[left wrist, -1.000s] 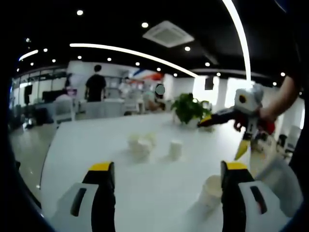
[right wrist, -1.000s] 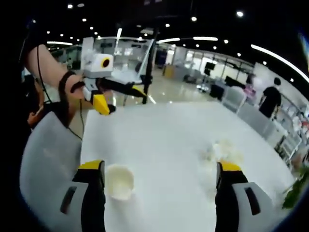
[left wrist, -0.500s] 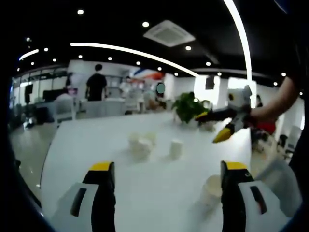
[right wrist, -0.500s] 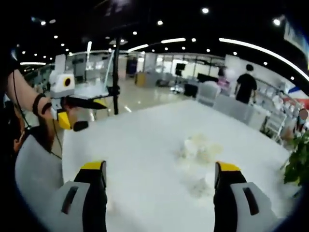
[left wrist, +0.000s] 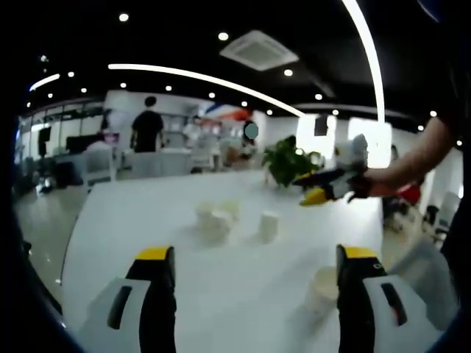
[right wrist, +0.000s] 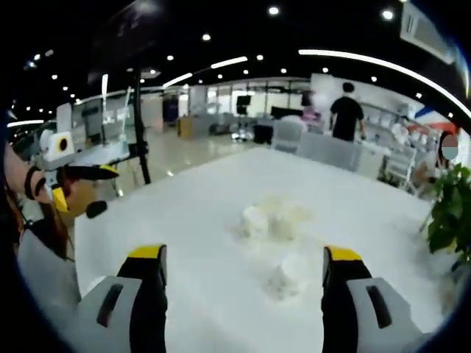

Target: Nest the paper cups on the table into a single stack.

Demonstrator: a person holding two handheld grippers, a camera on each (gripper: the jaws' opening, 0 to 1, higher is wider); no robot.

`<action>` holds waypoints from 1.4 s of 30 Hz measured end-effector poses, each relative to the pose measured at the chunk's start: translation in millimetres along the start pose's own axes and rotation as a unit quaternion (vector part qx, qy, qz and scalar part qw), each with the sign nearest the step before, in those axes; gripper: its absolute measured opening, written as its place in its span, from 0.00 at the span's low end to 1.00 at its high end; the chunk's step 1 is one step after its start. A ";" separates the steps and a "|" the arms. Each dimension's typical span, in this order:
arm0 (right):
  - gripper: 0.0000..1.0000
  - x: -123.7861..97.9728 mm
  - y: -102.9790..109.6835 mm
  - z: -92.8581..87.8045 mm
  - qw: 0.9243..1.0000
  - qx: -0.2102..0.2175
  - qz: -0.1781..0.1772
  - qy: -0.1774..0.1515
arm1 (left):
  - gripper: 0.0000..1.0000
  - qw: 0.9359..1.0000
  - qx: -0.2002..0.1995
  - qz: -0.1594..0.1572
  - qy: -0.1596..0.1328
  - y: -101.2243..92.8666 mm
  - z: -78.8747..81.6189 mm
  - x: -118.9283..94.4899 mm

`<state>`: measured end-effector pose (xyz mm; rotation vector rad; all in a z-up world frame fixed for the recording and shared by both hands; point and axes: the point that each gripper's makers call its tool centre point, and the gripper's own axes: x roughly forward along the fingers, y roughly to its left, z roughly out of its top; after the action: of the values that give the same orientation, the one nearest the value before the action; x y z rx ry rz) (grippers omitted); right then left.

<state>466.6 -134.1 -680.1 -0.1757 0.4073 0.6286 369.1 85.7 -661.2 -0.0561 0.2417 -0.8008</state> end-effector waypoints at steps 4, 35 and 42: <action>0.84 2.3 -6.4 -6.0 1.000 0.003 -0.006 0.005 | 0.88 1.000 -0.001 0.000 -0.001 -0.3 0.3 -0.2; 0.69 39.6 -50.6 -39.8 0.997 0.053 -0.047 0.038 | 0.88 1.000 -0.009 0.004 0.008 -2.2 -3.3 -4.9; 0.63 46.6 -52.7 -52.3 0.996 0.049 -0.043 0.057 | 0.88 1.000 -0.008 0.007 0.009 -0.7 -2.8 -7.8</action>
<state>516.0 -165.8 -745.1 -0.1364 0.5373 0.5136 362.7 90.9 -662.3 -0.0616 0.2655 -0.7868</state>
